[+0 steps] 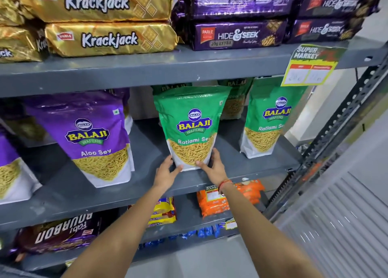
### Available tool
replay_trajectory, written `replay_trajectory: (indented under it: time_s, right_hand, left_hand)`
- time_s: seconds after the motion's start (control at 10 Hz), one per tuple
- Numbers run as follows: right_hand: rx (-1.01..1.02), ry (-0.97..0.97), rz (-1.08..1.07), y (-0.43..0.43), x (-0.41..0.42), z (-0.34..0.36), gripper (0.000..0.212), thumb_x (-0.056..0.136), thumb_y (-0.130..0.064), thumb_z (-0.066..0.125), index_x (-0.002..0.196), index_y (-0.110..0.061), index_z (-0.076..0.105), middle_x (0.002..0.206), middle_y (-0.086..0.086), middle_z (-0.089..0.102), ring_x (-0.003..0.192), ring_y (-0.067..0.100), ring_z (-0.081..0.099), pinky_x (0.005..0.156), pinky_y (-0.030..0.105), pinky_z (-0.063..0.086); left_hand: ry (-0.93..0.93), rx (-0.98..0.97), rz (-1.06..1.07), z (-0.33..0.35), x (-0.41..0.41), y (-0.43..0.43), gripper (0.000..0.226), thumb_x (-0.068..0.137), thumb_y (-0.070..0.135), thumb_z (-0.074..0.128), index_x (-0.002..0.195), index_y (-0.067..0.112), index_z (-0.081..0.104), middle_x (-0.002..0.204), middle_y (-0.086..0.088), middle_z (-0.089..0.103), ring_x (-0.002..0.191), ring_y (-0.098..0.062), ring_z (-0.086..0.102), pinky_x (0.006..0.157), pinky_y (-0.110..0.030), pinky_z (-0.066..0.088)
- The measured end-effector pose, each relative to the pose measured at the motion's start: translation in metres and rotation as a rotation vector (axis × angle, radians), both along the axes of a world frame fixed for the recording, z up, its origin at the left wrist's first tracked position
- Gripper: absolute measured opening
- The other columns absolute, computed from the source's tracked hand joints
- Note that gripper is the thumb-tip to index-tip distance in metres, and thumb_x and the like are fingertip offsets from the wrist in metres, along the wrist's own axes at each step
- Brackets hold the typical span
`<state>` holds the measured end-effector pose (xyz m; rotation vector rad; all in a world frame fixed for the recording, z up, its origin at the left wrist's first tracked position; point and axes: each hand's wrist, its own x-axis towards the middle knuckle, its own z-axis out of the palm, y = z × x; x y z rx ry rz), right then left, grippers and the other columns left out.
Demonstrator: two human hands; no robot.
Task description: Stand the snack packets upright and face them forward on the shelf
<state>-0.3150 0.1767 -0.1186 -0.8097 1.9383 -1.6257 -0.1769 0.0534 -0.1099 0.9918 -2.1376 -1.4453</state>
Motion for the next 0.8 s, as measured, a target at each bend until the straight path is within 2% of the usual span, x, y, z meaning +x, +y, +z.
replay_trajectory:
  time_s: [0.2,0.4,0.5,0.6,0.7,0.8]
  right_hand:
    - [0.035,0.019,-0.006,-0.003,0.005,0.000,0.068,0.079,-0.030,0.072,0.135,-0.022,0.033,0.134,0.002,0.054,0.121,0.021,0.052,0.102,0.034,0.043]
    - [0.072,-0.004,0.015,-0.002,0.005,0.005,0.070,0.082,-0.029,0.069,0.138,-0.021,0.028,0.138,0.003,0.050,0.121,0.017,0.048,0.098,0.029,0.038]
    - [0.101,-0.019,0.022,0.002,0.005,0.009,0.071,0.081,-0.028,0.071,0.138,-0.020,0.029,0.139,0.003,0.050,0.124,0.019,0.048,0.100,0.029,0.038]
    - [0.077,0.003,-0.092,0.005,0.010,0.010,0.067,0.078,-0.027,0.074,0.133,-0.017,0.039,0.134,0.005,0.054,0.116,0.014,0.051,0.097,0.026,0.040]
    - [0.110,0.237,-0.228,0.016,0.030,0.014,0.049,0.081,-0.029,0.070,0.124,-0.013,0.052,0.124,0.009,0.057,0.114,0.019,0.053,0.097,0.032,0.044]
    - [0.042,0.486,-0.217,0.018,0.049,0.021,0.032,0.087,-0.025,0.062,0.115,-0.009,0.059,0.118,0.010,0.059,0.114,0.024,0.053,0.098,0.035,0.046]
  left_hand:
    - [0.006,0.022,-0.004,0.003,0.004,-0.003,0.058,0.084,0.018,0.065,0.137,0.012,0.041,0.138,-0.011,0.053,0.128,-0.026,0.049,0.110,-0.041,0.039]
    - [-0.025,0.053,-0.016,0.006,0.003,-0.001,0.058,0.085,0.017,0.063,0.138,0.015,0.039,0.138,-0.009,0.054,0.128,-0.025,0.050,0.109,-0.042,0.039]
    - [-0.042,0.054,-0.011,0.011,0.004,0.001,0.059,0.086,0.018,0.063,0.138,0.013,0.037,0.139,-0.011,0.052,0.129,-0.027,0.048,0.110,-0.045,0.038]
    - [-0.047,0.064,0.048,0.010,0.003,0.002,0.070,0.085,0.020,0.064,0.143,0.008,0.027,0.142,-0.014,0.048,0.131,-0.029,0.046,0.111,-0.047,0.036]
    - [-0.076,0.012,0.141,0.016,0.014,0.010,0.069,0.083,0.020,0.066,0.141,0.004,0.032,0.141,-0.017,0.049,0.129,-0.030,0.048,0.111,-0.042,0.036]
    - [-0.044,-0.091,0.125,0.023,0.027,0.014,0.053,0.083,0.017,0.066,0.130,0.002,0.048,0.135,-0.016,0.055,0.125,-0.029,0.052,0.108,-0.039,0.039]
